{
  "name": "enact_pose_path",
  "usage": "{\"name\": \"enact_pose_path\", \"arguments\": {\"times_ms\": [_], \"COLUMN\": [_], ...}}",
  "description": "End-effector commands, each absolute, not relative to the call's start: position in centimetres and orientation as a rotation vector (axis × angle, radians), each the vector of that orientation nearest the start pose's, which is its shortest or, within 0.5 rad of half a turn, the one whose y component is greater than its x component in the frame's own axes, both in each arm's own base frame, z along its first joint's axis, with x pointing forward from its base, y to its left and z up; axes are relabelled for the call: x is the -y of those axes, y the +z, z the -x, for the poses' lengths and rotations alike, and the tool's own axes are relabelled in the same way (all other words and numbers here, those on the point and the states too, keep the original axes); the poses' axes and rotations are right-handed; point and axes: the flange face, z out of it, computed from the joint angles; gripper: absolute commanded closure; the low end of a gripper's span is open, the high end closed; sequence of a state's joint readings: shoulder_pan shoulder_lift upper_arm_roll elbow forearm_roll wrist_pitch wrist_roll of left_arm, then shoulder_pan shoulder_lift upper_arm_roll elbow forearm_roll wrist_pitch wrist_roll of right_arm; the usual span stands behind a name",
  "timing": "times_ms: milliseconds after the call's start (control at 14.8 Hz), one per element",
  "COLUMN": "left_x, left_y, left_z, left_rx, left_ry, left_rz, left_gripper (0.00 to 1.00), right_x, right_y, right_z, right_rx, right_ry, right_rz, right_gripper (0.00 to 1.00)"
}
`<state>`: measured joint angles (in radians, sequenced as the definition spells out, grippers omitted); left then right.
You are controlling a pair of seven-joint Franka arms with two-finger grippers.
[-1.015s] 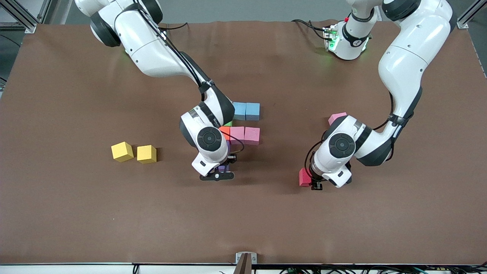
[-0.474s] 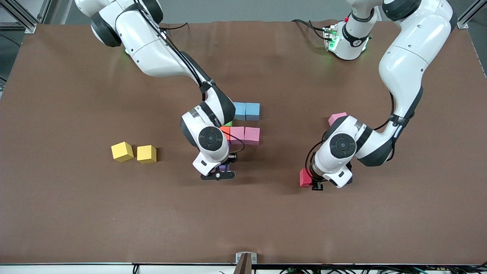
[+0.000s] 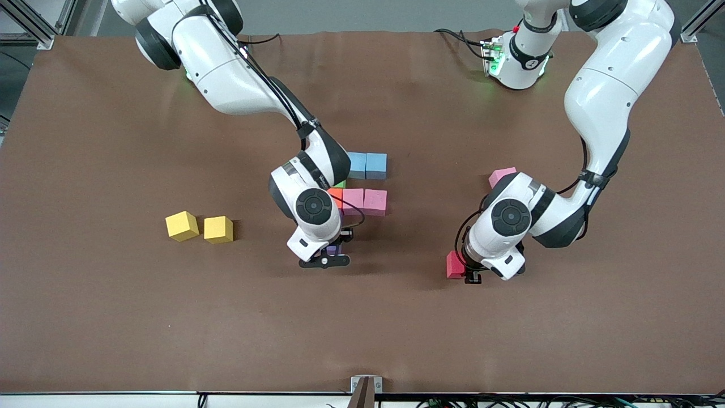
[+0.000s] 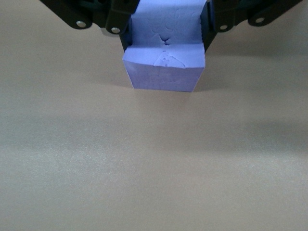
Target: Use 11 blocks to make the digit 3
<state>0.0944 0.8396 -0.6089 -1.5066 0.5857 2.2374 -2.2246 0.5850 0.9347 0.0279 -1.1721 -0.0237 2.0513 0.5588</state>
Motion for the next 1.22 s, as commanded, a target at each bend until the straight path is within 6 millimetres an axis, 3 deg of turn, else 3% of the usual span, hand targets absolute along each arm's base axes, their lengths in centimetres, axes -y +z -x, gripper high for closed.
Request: {"name": "enact_pose_path", "arguments": {"times_ms": [0, 812, 880, 947, 1015, 1083, 1150], "left_x": [26.51, 26.6, 26.6, 26.6, 26.7, 26.7, 26.6], "left_y": [23.67, 23.97, 24.06, 24.16, 24.16, 24.07, 24.06], "left_z": [-66.41, -66.41, -66.43, -66.44, -66.4, -66.38, -66.43], "left_rx": [2.204, 2.206, 2.207, 2.207, 2.205, 2.205, 2.207], "left_ry": [-0.085, -0.09, -0.092, -0.094, -0.094, -0.092, -0.092], "left_rz": [2.31, 2.312, 2.313, 2.314, 2.315, 2.315, 2.313], "left_gripper": [0.68, 0.68, 0.68, 0.68, 0.68, 0.68, 0.68], "right_x": [-43.1, -42.65, -42.76, -42.55, -42.73, -42.54, -42.47], "right_y": [21.11, 21.11, 21.11, 21.11, 21.1, 21.1, 21.1], "right_z": [-62.23, -62.54, -62.47, -62.61, -62.46, -62.59, -62.64], "right_rx": [0.081, 0.064, 0.062, 0.064, 0.067, 0.062, 0.062], "right_ry": [0.08, 0.085, 0.086, 0.082, 0.085, 0.086, 0.083], "right_rz": [3.183, 3.178, 3.177, 3.181, 3.18, 3.18, 3.183], "right_gripper": [1.0, 0.98, 0.91, 0.44, 0.08, 0.0, 0.0]}}
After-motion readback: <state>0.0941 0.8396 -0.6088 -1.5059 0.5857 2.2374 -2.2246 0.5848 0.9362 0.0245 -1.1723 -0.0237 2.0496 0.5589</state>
